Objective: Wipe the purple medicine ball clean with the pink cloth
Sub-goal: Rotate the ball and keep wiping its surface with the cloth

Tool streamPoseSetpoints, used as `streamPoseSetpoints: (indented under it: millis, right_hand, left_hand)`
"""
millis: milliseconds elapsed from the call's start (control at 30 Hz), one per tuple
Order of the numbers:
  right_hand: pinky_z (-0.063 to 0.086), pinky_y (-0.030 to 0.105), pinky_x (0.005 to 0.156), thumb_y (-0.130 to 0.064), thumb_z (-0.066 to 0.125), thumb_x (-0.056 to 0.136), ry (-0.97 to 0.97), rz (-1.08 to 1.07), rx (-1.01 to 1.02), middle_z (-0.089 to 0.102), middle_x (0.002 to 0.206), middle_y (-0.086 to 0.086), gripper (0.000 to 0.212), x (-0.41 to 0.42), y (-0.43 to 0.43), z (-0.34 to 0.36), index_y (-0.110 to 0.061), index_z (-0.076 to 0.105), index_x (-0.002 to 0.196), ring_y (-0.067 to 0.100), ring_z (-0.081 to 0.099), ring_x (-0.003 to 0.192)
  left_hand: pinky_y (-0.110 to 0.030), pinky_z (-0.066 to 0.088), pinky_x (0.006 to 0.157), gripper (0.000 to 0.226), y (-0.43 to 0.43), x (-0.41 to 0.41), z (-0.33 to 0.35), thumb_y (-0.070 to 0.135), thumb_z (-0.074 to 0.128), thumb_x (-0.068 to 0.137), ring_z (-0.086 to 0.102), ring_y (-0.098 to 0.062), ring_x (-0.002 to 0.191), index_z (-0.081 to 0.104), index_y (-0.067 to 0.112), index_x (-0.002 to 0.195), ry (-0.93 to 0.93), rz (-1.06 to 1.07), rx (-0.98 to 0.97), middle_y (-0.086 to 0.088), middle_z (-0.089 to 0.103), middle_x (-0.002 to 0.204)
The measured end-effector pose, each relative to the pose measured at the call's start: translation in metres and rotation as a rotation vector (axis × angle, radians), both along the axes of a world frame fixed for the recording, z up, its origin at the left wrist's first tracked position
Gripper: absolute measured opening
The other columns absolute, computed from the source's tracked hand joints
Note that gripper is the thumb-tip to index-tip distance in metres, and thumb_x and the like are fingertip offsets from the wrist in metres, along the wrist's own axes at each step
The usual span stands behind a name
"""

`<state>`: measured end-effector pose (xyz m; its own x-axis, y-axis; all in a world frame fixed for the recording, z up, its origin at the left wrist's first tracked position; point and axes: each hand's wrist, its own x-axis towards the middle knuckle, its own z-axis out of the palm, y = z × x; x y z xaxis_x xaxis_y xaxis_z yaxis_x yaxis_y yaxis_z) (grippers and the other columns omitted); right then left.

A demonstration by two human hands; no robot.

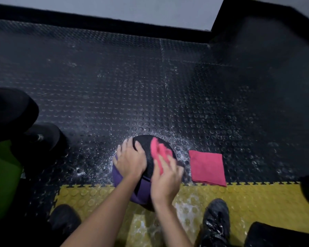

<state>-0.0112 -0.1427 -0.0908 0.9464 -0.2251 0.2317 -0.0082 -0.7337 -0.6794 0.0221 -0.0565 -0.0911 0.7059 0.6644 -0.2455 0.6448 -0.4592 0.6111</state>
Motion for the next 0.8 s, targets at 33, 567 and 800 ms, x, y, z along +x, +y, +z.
streamPoseSetpoints:
  millis: [33,567,800]
  right_hand:
    - [0.047,0.022,0.068,-0.036,0.05,0.087,-0.075,0.101,-0.016,0.06,0.117,-0.017,0.027,-0.013,0.005,-0.001,-0.037,0.065,0.11,0.013,0.044,0.081]
    - [0.042,0.022,0.07,-0.021,0.067,0.08,-0.142,0.087,-0.075,0.066,0.111,-0.002,0.023,-0.005,-0.012,-0.011,-0.023,0.071,0.102,0.026,0.055,0.078]
    - [0.043,0.033,0.081,-0.025,0.051,0.092,0.368,-0.145,0.142,0.064,0.116,0.007,0.027,0.03,-0.054,-0.021,-0.019,0.064,0.114,0.03,0.058,0.098]
  left_hand:
    - [-0.045,0.016,0.115,0.046,0.002,0.001,0.0,0.038,0.029,0.099,0.023,-0.019,0.142,0.038,0.023,0.142,-0.001,-0.003,-0.011,0.005,0.033,0.151]
    - [-0.044,0.022,0.113,0.045,0.012,-0.01,-0.006,0.037,0.027,0.101,0.027,-0.018,0.14,0.038,0.024,0.142,-0.039,-0.022,0.002,0.005,0.036,0.15]
    - [-0.044,0.022,0.113,0.045,0.002,-0.025,-0.007,0.035,0.028,0.101,0.027,-0.017,0.14,0.038,0.023,0.143,-0.077,-0.008,0.033,0.005,0.035,0.15]
